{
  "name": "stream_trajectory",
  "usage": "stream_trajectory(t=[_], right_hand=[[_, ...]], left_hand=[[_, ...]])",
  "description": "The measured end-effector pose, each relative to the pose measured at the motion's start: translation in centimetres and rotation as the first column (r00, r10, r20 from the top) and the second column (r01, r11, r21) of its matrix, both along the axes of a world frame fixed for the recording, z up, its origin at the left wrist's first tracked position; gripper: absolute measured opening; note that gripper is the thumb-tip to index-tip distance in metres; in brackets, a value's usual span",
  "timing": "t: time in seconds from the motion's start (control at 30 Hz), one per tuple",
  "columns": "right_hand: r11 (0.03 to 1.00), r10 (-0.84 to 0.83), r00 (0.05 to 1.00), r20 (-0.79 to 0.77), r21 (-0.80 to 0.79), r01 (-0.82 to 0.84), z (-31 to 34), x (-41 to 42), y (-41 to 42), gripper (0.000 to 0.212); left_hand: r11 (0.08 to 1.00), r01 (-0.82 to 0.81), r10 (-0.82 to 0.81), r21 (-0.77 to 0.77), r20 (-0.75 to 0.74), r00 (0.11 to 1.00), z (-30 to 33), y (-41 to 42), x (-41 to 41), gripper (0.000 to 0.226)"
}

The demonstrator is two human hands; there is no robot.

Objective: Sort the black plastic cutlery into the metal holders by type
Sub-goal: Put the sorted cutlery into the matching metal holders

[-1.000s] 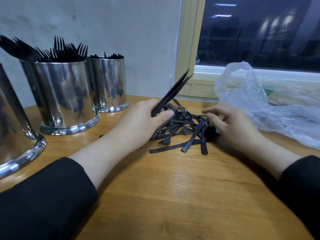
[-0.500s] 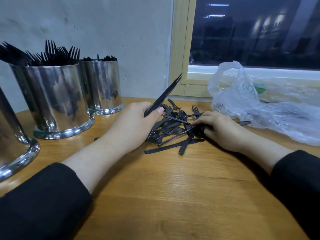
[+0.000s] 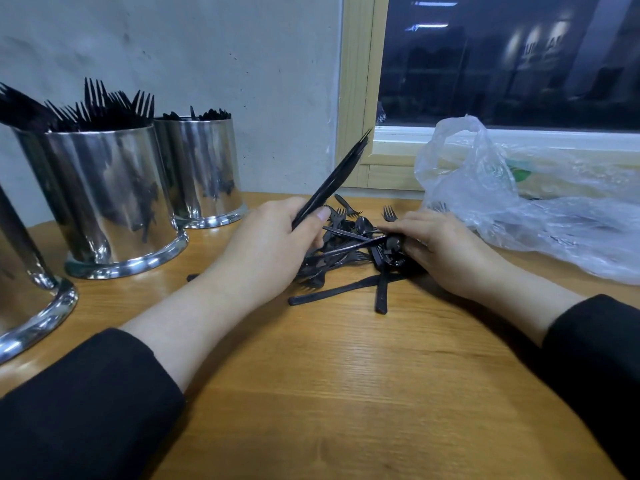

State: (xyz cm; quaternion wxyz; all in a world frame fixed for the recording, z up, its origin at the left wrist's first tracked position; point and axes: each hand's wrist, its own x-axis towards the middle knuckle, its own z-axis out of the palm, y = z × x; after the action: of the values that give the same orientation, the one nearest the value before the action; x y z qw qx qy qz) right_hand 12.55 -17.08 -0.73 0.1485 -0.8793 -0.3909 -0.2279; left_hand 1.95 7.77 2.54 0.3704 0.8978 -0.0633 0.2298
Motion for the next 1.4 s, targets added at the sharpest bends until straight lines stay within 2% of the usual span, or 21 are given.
stream_trajectory(t=[0.13,0.23,0.37,0.53,0.7,0.77,0.9,1.03,1.13,1.17,1.23,1.33,1.4], right_hand=[[0.999,0.041,0.999,0.014,0.018,-0.041,0.2,-0.2,0.1,0.039],[0.996,0.075,0.996,0.039,0.048,-0.077,0.3,-0.6,0.3,0.038],[0.977,0.131,0.988,0.086,0.157,-0.143,0.8,-1.4,0.7,0.035],[0.962,0.149,0.983,0.103,0.215,-0.169,1.0,-2.3,1.5,0.038],[0.883,0.060,0.996,0.071,0.461,-0.086,1.4,-2.2,1.4,0.034],[0.892,0.008,0.999,0.034,0.452,-0.022,1.3,-1.9,0.8,0.030],[0.936,-0.099,0.995,-0.033,0.337,0.104,0.8,-0.8,0.1,0.024],[0.968,-0.077,0.997,-0.003,0.238,0.075,1.0,-1.0,0.1,0.023],[0.983,-0.068,0.992,-0.102,0.164,0.085,1.0,-1.4,0.4,0.016],[0.979,-0.078,0.988,-0.132,0.177,0.101,1.0,-1.6,0.6,0.015],[0.943,-0.087,0.983,-0.161,0.306,0.134,1.4,-1.9,0.9,0.013],[0.795,-0.034,0.975,-0.222,0.584,0.161,2.3,-2.7,1.7,0.014],[0.693,0.085,0.955,-0.284,0.705,0.149,2.9,-3.3,2.2,0.011]], left_hand=[[1.000,0.014,-0.013,0.005,-0.040,0.999,-0.2,-0.2,0.0,0.037],[0.999,-0.012,0.012,0.031,-0.009,1.000,-0.1,-0.2,0.0,0.036],[0.997,-0.022,0.022,0.079,0.005,1.000,-0.3,-0.1,0.2,0.035],[0.993,0.060,-0.048,0.097,-0.116,0.992,-0.7,-0.3,0.3,0.035],[0.986,-0.007,0.033,0.167,-0.157,0.987,-0.6,0.1,0.4,0.034],[0.994,-0.043,0.058,0.101,-0.157,0.986,-0.5,0.6,0.5,0.036],[0.988,-0.079,0.059,-0.135,-0.144,0.988,-0.4,1.2,0.8,0.043],[0.983,-0.087,0.066,-0.165,-0.128,0.990,-0.1,0.9,0.5,0.047],[0.977,-0.041,0.013,-0.210,-0.131,0.991,-0.4,0.8,0.3,0.047],[0.965,-0.020,-0.015,-0.261,-0.132,0.991,-0.5,0.7,0.4,0.044],[0.933,0.003,-0.059,-0.360,-0.145,0.988,-0.5,0.5,0.3,0.038],[0.851,-0.002,-0.095,-0.525,-0.157,0.983,-0.2,-0.1,0.1,0.042],[0.804,0.011,-0.138,-0.595,-0.168,0.976,-0.2,-0.7,-0.1,0.042]])
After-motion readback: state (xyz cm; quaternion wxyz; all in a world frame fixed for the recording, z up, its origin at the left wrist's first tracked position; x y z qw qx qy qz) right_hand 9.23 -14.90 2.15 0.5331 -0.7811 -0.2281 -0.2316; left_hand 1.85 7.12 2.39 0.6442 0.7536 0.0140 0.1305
